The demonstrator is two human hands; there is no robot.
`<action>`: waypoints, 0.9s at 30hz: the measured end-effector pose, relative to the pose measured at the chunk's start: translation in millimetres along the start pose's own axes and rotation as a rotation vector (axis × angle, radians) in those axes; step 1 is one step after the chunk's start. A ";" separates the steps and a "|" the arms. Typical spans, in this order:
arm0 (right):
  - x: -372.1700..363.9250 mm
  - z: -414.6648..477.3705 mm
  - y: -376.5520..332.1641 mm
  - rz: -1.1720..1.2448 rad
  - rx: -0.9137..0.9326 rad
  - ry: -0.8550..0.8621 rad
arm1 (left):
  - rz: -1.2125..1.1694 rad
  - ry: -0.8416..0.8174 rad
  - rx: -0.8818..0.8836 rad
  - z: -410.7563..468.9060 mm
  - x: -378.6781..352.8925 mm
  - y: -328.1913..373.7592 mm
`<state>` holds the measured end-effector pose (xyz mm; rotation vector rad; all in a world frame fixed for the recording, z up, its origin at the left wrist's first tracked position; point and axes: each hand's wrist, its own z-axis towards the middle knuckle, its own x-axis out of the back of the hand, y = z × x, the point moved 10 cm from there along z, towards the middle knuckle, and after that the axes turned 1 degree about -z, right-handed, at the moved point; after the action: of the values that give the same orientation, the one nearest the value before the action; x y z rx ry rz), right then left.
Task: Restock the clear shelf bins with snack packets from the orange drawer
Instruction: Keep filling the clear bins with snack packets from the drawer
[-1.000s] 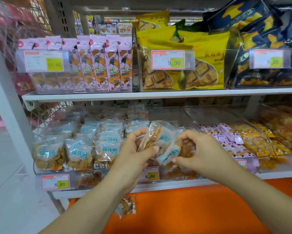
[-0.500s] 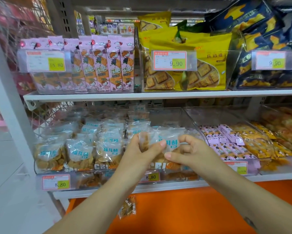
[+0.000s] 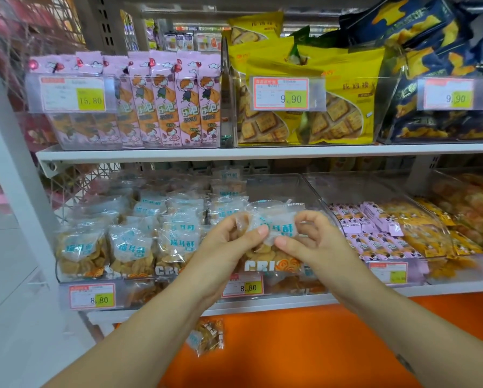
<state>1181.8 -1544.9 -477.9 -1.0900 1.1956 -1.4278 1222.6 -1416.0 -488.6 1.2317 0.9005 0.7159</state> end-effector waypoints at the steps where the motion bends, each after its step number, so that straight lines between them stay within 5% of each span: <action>1: 1.7 -2.0 -0.3 -0.038 0.010 0.020 | 0.051 0.010 -0.025 -0.6 1.3 1.8; 9: 10.3 -2.5 -4.1 -0.215 0.086 -0.032 | 0.513 -0.119 -0.143 -1.4 -17.6 28.0; 13: 33.0 31.5 0.8 -0.171 0.081 0.091 | 1.278 0.087 -0.363 19.4 14.3 65.4; 16: 43.2 76.2 11.7 -0.219 0.087 0.197 | 1.651 -0.004 -0.251 40.4 32.5 51.4; 20: 43.1 137.9 23.8 -0.246 0.059 0.275 | 1.773 -0.224 0.005 53.9 43.8 18.3; 27: 11.2 217.5 69.0 -0.670 -0.111 0.073 | 1.717 -0.268 0.022 71.2 55.6 10.2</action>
<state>1401.4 -1593.7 -518.1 -1.6244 1.0069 -1.9283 1311.9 -1400.0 -482.7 1.9147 -0.6301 1.7551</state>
